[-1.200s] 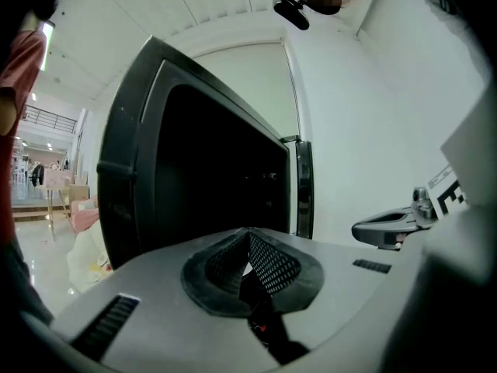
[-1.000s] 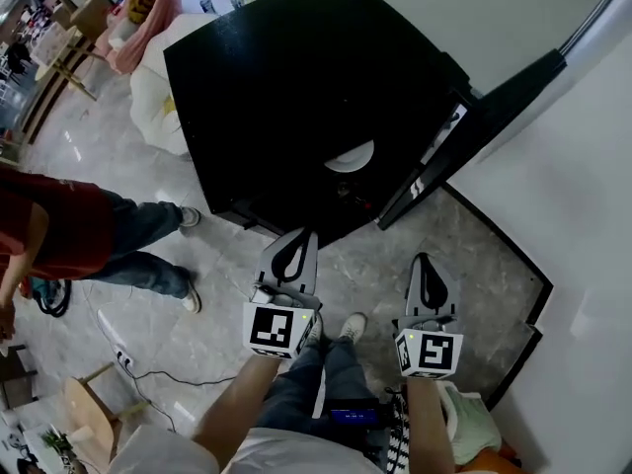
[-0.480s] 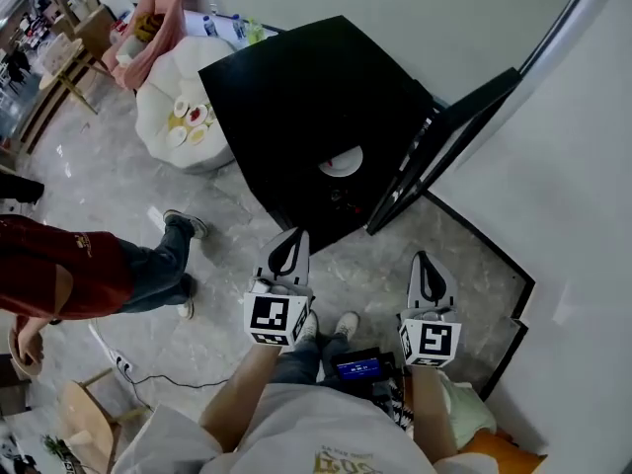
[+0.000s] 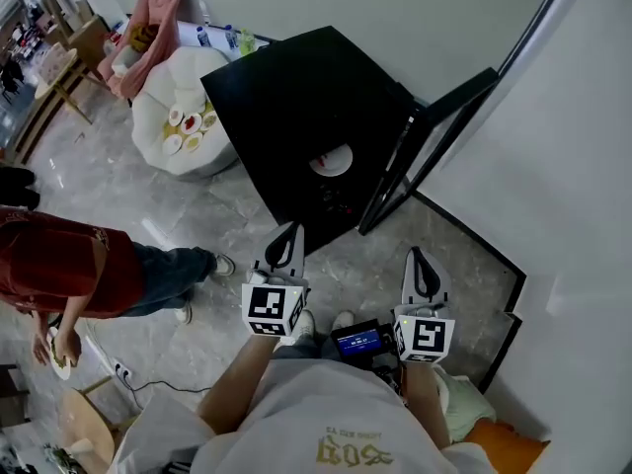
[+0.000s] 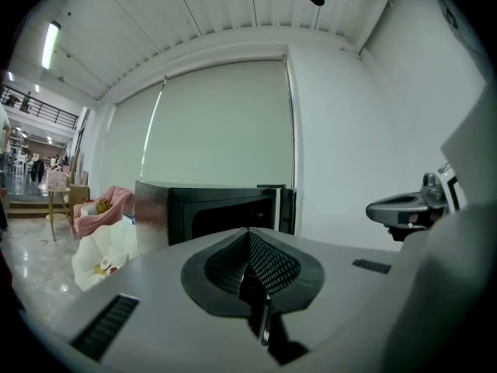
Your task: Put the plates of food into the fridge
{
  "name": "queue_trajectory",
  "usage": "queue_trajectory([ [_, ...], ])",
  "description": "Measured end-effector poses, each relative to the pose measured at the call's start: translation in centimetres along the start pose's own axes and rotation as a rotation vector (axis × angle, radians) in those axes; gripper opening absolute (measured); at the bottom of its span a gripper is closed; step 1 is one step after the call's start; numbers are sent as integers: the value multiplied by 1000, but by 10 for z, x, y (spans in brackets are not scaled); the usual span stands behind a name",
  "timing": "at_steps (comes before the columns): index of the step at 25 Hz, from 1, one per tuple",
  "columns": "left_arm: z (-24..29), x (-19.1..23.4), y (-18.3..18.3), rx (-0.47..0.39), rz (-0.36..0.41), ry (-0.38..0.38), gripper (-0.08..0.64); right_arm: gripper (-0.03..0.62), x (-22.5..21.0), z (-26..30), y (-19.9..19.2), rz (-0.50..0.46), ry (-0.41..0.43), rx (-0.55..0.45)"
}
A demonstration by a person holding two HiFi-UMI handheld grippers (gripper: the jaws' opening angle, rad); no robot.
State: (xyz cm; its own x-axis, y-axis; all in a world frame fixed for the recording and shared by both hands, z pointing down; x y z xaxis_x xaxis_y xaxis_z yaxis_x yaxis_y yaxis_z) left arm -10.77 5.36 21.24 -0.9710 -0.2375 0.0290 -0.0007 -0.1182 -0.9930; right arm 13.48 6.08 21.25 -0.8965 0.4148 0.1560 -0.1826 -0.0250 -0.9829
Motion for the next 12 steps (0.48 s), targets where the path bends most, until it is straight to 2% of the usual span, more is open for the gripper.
queue_trajectory([
  [8, -8, 0, 6, -26, -1, 5, 5, 9, 4, -13, 9, -9, -20, -23],
  [12, -12, -1, 8, -34, 3, 13, 5, 9, 10, -13, 7, 27, -7, -18],
])
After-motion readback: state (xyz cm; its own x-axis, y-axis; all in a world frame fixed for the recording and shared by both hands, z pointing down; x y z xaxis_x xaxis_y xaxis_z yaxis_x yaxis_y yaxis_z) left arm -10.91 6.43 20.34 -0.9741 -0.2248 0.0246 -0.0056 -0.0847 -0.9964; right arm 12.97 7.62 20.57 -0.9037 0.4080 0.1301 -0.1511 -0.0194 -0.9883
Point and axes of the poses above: the fingertips, and each gripper's own axes: z forward along the fingers, x to its left, y out of its top, the point moved 4 cm from there along -z, backward along the fingers, and after that the axes turned 1 degree about -x, right-handed, at the moved point
